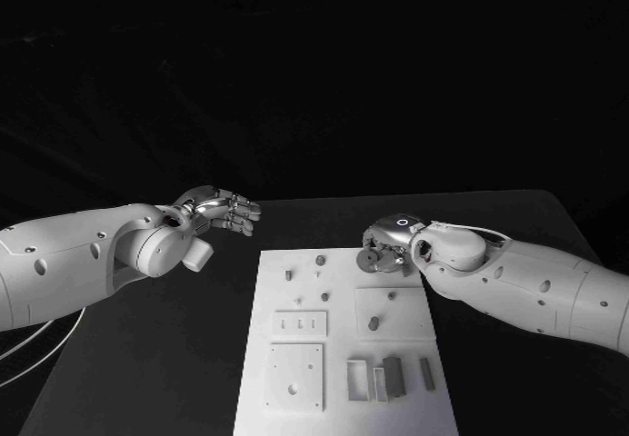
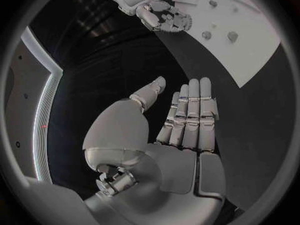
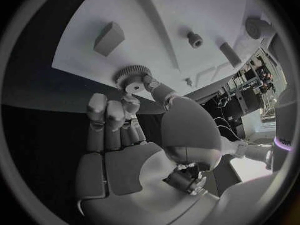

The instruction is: Assemble the parts on the task board

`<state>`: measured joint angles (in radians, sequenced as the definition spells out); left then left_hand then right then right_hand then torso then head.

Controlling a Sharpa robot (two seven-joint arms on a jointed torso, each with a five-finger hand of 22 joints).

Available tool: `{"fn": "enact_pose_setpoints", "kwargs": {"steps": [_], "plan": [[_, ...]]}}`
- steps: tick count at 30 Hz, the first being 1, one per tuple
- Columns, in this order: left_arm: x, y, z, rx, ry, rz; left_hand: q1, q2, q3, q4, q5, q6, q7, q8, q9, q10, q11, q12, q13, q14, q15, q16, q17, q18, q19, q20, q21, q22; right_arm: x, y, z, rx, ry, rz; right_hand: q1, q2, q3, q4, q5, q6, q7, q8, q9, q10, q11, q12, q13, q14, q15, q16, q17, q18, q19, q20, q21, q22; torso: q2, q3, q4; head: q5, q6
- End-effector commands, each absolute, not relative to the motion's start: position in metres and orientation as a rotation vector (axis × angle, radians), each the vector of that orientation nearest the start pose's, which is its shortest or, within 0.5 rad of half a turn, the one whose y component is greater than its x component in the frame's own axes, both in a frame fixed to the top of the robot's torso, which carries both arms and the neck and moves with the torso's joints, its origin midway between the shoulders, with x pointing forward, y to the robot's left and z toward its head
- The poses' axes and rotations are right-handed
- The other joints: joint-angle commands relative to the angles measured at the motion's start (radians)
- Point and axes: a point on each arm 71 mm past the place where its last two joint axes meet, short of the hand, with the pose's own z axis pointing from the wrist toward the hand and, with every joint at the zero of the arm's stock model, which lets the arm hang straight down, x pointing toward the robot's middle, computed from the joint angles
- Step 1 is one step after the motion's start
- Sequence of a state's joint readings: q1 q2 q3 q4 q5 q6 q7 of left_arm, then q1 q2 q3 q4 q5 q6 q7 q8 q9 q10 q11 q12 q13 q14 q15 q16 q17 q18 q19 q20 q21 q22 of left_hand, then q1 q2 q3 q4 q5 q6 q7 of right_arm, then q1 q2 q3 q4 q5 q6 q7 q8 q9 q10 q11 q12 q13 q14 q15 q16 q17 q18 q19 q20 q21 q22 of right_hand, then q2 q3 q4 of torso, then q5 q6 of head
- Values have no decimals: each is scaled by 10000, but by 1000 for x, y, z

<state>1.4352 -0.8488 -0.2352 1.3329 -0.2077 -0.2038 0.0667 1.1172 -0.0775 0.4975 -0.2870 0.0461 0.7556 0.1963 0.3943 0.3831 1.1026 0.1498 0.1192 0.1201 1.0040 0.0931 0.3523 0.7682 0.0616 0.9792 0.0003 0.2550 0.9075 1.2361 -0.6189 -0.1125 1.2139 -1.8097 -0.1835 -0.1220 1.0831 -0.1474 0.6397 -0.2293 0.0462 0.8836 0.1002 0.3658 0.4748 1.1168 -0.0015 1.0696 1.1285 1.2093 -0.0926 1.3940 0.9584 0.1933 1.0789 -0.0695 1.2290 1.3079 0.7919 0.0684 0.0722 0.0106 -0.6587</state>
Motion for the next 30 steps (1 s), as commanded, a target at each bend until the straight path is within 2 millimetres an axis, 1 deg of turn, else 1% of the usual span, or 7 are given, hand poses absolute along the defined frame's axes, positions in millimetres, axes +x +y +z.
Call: {"fn": "enact_pose_setpoints", "kwargs": {"steps": [1, 3, 5, 11, 22, 27, 30], "plan": [[534, 271, -154, -9319, 17238, -11300, -29, -48, 25, 49, 35, 88, 59, -67, -11, 46, 10, -49, 10, 51, -15, -63, 17, 177, -3, -78, -55, 16, 530, -173, -224, -5973, 17070, 2841, 63, 439, 1, -210, 53, 802, 135, 75, 117, -79, 42, 56, -49, 76, -33, 21, 21, 685, -103, 1, 52, 191, -11, 4, -5, 1, 10], [534, 271, -154, -9310, 17242, -11292, -32, -46, 24, 52, 34, 89, 59, -67, -11, 47, 10, -50, 11, 52, -15, -65, 19, 176, -3, -77, -56, 17, 530, -173, -224, -5976, 17087, 2831, 28, 673, -8, -361, 54, 821, 131, 40, 113, -87, 42, 67, -82, 73, -40, 14, 29, 685, -125, 13, 63, 189, -12, -2, -2, -2, 12], [534, 271, -155, -9302, 17243, -11283, -34, -43, 24, 53, 35, 90, 60, -68, -10, 48, 10, -51, 11, 53, -15, -67, 21, 176, -2, -77, -56, 18, 530, -174, -224, -5983, 17102, 2829, -17, 791, -21, -448, 55, 836, 129, 19, 112, -91, 44, 75, -104, 71, -39, 10, 35, 685, -136, 23, 71, 188, -8, -8, 6, -5, 16], [534, 271, -155, -9312, 17244, -11267, -40, -42, 23, 56, 34, 91, 59, -68, -10, 51, 10, -54, 12, 54, -15, -70, 25, 175, -2, -77, -58, 19, 529, -173, -223, -5955, 17014, 2935, -115, 944, -31, -513, 55, 852, 132, -18, 108, -100, 49, 89, -139, 68, -35, 0, 43, 685, -150, 40, 78, 181, -4, -6, 6, 0, 18], [534, 271, -154, -9316, 17234, -11266, -46, -42, 22, 57, 35, 93, 59, -70, -9, 55, 9, -60, 14, 57, -15, -78, 33, 175, -1, -77, -61, 22, 517, -161, -214, -6218, 16188, 3063, -149, 958, -39, -544, 54, 879, 126, -26, 113, -92, 43, 101, -158, 81, -37, 3, 48, 685, -145, 43, 91, 181, -9, -23, -8, -3, 18], [534, 272, -154, -9319, 17226, -11262, -48, -42, 22, 58, 34, 94, 59, -70, -9, 57, 9, -63, 15, 58, -15, -81, 37, 175, -1, -77, -62, 24, 510, -153, -210, -6450, 15850, 3053, -165, 868, -52, -565, 55, 907, 116, -30, 117, -70, 34, 114, -178, 102, -42, 7, 51, 685, -130, 40, 106, 180, -10, -16, 16, 20, 13], [533, 272, -154, -9325, 17216, -11255, -48, -41, 22, 58, 35, 94, 59, -71, -8, 58, 9, -65, 15, 59, -15, -82, 38, 175, 0, -78, -62, 24, 506, -148, -204, -6451, 15592, 3100, -171, 763, -51, -562, 55, 930, 109, -39, 118, -51, 27, 120, -201, 121, -47, 3, 50, 685, -116, 35, 113, 175, -9, -19, 18, 27, 12]]}}
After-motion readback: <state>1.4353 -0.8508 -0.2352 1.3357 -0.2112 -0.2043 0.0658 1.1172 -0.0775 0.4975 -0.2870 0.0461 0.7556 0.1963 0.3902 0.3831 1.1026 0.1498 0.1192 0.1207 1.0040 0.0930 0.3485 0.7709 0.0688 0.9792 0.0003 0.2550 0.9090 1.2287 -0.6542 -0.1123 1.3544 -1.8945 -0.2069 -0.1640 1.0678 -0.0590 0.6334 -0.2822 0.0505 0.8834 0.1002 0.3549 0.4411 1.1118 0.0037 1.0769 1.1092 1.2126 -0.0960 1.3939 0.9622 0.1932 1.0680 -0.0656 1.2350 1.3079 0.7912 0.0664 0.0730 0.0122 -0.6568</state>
